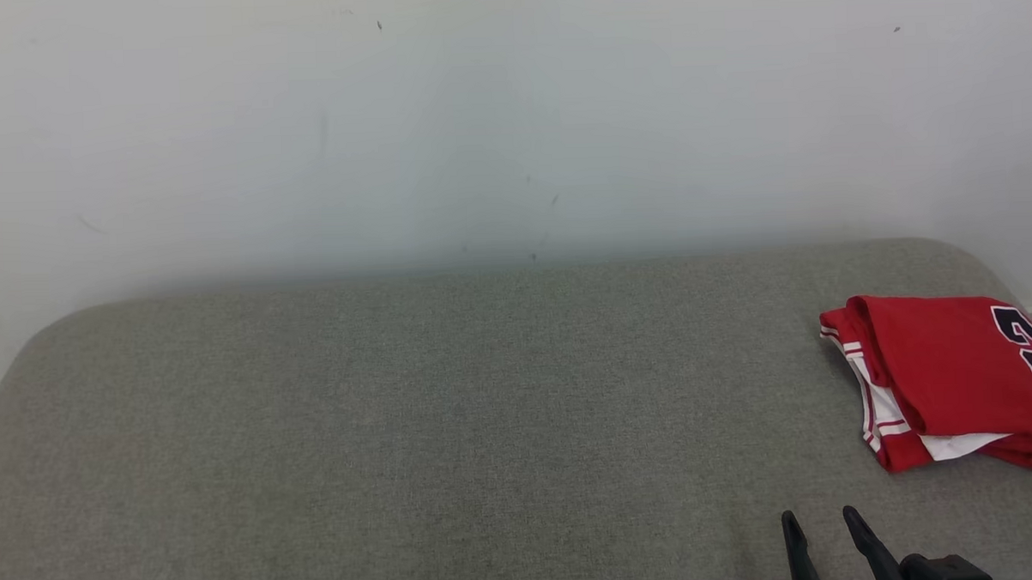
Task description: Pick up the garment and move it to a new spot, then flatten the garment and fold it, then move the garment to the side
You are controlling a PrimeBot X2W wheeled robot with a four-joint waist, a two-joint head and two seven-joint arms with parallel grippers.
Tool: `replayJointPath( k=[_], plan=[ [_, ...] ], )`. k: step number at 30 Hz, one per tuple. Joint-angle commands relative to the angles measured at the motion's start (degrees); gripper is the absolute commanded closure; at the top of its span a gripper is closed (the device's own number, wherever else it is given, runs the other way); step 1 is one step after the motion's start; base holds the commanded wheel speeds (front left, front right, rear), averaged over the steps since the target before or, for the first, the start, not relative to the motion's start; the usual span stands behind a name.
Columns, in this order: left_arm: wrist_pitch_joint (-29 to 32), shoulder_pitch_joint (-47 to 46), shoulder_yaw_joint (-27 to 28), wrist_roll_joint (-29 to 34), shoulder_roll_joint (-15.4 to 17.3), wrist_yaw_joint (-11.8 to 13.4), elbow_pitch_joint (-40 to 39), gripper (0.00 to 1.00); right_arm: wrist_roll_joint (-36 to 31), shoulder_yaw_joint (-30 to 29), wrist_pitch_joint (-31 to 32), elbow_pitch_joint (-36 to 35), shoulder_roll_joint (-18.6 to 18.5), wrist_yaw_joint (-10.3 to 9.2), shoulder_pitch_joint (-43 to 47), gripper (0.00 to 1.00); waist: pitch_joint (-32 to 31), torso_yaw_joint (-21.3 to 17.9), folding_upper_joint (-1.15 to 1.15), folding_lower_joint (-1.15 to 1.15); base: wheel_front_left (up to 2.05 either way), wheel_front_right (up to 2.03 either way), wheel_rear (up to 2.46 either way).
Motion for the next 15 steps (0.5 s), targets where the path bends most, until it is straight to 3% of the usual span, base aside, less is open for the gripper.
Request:
replayJointPath(
  k=[1,15],
  plan=[
    [-0.2,-0.2,0.0,-0.1,0.4,-0.1,0.0,0.00,0.0,-0.1,0.2,-0.3,0.3,0.05,0.0,0.00,0.1,-0.1,0.00,0.00,0.00,0.00,0.00],
    [-0.2,0.1,-0.4,-0.6,1.0,-0.1,-0.1,0.00,0.5,0.7,0.6,0.2,0.8,0.05,-0.5,0.00,0.1,-0.1,0.00,0.00,0.00,0.00,0.00]
  ],
)
